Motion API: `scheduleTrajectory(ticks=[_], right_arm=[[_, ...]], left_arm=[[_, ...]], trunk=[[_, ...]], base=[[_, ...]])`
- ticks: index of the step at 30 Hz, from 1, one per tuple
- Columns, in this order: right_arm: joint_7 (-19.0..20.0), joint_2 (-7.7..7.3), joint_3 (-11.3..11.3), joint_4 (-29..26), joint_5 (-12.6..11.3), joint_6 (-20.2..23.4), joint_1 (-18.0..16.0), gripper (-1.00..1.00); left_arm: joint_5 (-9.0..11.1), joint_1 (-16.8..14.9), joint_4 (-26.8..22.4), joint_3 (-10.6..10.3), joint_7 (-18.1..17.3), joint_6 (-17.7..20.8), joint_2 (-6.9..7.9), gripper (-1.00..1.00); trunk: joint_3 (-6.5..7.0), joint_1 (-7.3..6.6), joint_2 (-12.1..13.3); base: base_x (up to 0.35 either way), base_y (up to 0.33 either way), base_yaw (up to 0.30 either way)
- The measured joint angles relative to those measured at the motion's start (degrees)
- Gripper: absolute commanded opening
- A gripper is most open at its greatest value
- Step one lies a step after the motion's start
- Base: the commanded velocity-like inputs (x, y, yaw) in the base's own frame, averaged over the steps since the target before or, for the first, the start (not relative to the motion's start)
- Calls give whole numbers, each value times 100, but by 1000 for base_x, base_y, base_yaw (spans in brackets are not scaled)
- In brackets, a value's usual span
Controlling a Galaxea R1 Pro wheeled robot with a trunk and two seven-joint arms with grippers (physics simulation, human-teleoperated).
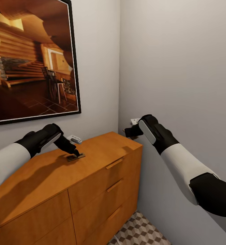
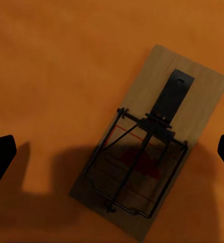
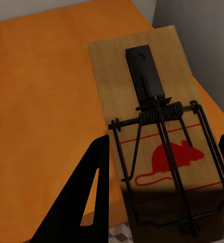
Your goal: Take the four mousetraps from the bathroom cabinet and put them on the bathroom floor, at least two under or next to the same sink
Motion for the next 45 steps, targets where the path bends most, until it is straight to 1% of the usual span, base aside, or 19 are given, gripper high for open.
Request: scheduleTrajectory(ticks=[10, 17, 22, 28, 34, 45], right_arm=[[2, -12, 0, 0, 0, 0, 0, -100], [3, -9, 0, -4, 2, 0, 0, -100], [2, -9, 0, -7, 11, 0, 0, -100], [4, -9, 0, -9, 20, 0, 0, -100], [3, -9, 0, -9, 20, 0, 0, -100], [3, -7, 0, -9, 21, 0, 0, -100]], left_arm=[[2, 2, 93, 3, 0, 0, -48, 100], [2, 2, 242, 2, 1, 0, -112, 100], [1, 2, 387, 5, 3, 0, -210, 100], [2, 2, 687, 9, 15, -17, -386, 100], [48, -49, 916, 13, 18, -21, -476, 100], [-55, -81, 997, 4, 20, -56, -505, 100]], trunk=[[0, 0, 0], [0, 0, 0], [0, 0, 0], [0, 0, 0], [2, -1, -2], [2, -1, -2]], base=[[0, 0, 0], [0, 0, 0], [0, 0, 0], [0, 0, 0], [0, 0, 0], [0, 0, 0]])
